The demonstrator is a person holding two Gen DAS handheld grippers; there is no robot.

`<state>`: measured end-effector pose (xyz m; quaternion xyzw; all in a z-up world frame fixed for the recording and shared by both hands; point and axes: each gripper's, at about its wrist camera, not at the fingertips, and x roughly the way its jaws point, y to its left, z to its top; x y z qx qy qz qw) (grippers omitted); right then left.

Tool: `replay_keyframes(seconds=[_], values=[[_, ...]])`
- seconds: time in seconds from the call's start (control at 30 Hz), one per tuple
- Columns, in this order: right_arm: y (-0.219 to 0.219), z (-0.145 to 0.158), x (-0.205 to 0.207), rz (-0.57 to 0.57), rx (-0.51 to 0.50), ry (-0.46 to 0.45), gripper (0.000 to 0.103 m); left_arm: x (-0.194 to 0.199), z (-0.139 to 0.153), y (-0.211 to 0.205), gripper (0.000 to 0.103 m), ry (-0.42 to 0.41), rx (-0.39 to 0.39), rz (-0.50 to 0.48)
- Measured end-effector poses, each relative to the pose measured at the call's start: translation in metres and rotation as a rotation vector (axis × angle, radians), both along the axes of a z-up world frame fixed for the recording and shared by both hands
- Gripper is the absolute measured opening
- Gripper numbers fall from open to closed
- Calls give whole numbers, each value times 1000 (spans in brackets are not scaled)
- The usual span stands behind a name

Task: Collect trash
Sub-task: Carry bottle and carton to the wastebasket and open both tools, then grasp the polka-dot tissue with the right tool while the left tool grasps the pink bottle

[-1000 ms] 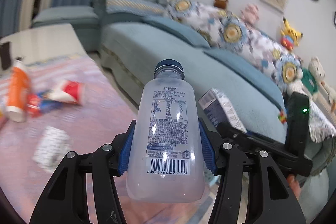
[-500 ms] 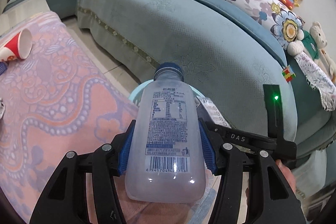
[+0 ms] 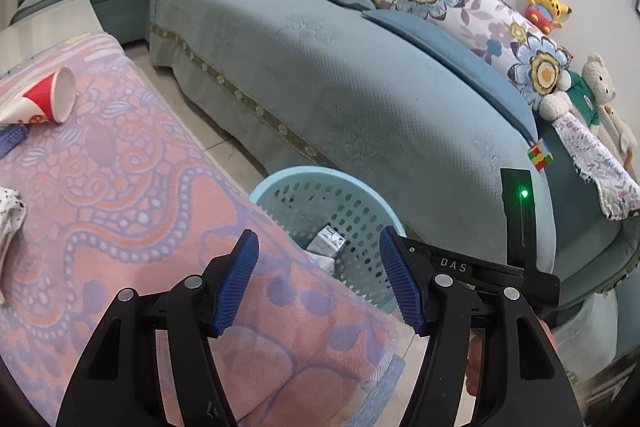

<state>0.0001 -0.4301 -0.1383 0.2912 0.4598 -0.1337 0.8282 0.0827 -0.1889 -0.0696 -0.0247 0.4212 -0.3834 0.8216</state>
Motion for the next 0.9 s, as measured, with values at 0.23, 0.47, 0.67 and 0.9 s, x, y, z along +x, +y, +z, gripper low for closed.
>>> replay_keyframes(seconds=[0.23,0.47,0.67,0.9], values=[[45,55,6,115,-126,-135,55,-1,33,31,61,-68,-46,50],[131,117,16,316,-224,-345,55,1,79,117,67,-195,-74,208],[212,137,38,490,-225,-460,55,14,86,225,73,-268,41,433],[285,133,73,599,-202,-524,34,38,74,339,80,-256,117,668]])
